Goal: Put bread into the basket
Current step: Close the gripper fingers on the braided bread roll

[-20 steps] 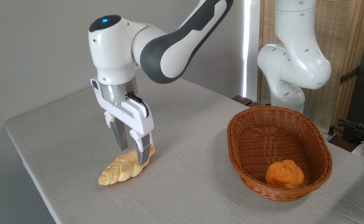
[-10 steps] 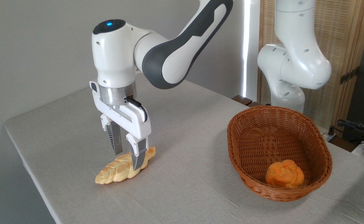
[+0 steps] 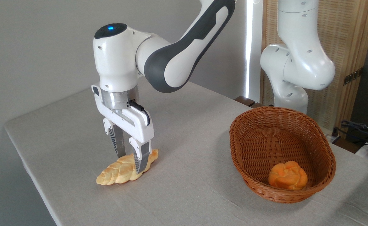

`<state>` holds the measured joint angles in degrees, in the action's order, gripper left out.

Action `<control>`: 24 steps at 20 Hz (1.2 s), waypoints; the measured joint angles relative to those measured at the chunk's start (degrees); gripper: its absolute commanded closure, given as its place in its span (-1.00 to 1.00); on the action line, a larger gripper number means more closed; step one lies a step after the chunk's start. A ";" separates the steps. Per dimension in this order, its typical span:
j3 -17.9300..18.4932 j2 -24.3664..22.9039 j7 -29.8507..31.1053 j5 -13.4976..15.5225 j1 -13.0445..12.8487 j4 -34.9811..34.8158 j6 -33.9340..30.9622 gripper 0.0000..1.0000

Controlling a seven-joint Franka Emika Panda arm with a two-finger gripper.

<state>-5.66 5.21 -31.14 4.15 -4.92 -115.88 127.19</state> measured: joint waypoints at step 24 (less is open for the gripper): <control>0.60 -0.20 -0.01 -0.04 0.16 0.21 -0.57 0.84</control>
<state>-5.06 5.01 -31.15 4.11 -4.75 -115.66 126.61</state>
